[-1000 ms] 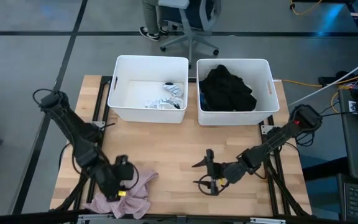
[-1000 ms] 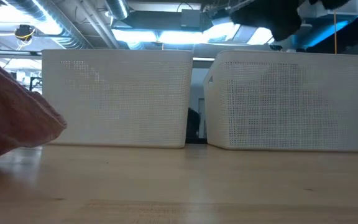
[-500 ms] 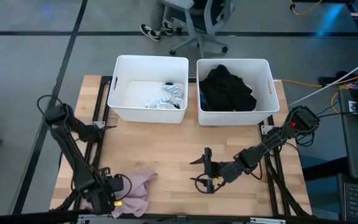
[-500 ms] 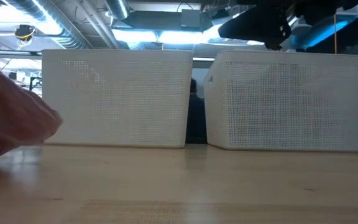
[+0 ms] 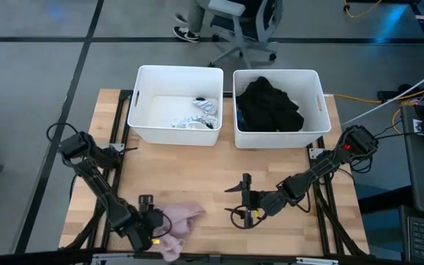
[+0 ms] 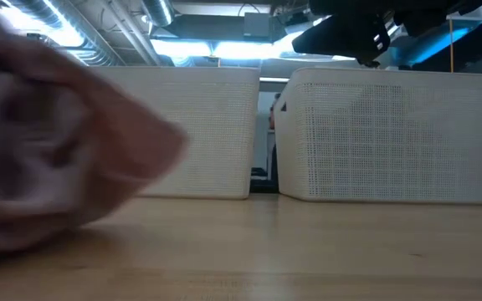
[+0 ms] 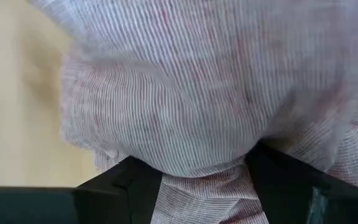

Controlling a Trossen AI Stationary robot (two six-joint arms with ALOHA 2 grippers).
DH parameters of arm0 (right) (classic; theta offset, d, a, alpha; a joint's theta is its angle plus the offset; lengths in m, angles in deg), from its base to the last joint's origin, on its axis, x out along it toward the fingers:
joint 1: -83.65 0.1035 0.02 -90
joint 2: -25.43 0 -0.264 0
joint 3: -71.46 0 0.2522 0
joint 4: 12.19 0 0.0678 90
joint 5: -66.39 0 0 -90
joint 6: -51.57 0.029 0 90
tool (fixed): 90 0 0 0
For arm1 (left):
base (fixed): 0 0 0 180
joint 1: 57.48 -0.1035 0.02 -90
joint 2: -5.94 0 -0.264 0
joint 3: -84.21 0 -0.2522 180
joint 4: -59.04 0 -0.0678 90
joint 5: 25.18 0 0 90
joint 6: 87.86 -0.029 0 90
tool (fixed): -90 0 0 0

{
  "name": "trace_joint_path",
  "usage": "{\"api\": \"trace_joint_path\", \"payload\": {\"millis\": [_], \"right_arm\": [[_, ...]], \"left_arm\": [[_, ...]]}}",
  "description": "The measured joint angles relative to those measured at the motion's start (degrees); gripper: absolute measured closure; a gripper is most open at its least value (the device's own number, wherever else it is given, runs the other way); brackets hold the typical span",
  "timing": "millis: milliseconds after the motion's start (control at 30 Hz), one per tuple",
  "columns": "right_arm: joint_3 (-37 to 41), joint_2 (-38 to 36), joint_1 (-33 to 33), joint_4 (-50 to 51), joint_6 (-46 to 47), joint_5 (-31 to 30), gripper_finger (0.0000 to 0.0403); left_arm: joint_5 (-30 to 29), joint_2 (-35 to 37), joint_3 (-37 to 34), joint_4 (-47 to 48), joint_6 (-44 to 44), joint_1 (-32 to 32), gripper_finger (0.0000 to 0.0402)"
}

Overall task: Sort clothes
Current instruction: Put the pink cloth into the right white bin

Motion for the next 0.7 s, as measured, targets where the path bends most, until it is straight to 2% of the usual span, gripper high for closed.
{"api": "trace_joint_path", "payload": {"millis": [300, 533, 700], "right_arm": [[0.0, 0.0, 0.0, 0.0, -0.3, 0.0, 0.0109], [0.0, 0.0, 0.0, 0.0, -0.3, 0.0, 0.0109], [0.0, 0.0, 0.0, 0.0, -0.3, 0.0, 0.0109]], "left_arm": [[-14.3, -0.3, -0.3, -1.6, -13.3, -6.7, 0.0181], [-16.8, -0.4, -0.4, -7.5, -21.0, -12.1, 0.0181], [-16.8, -0.4, -0.3, -9.7, -24.7, -13.3, 0.0181]]}}
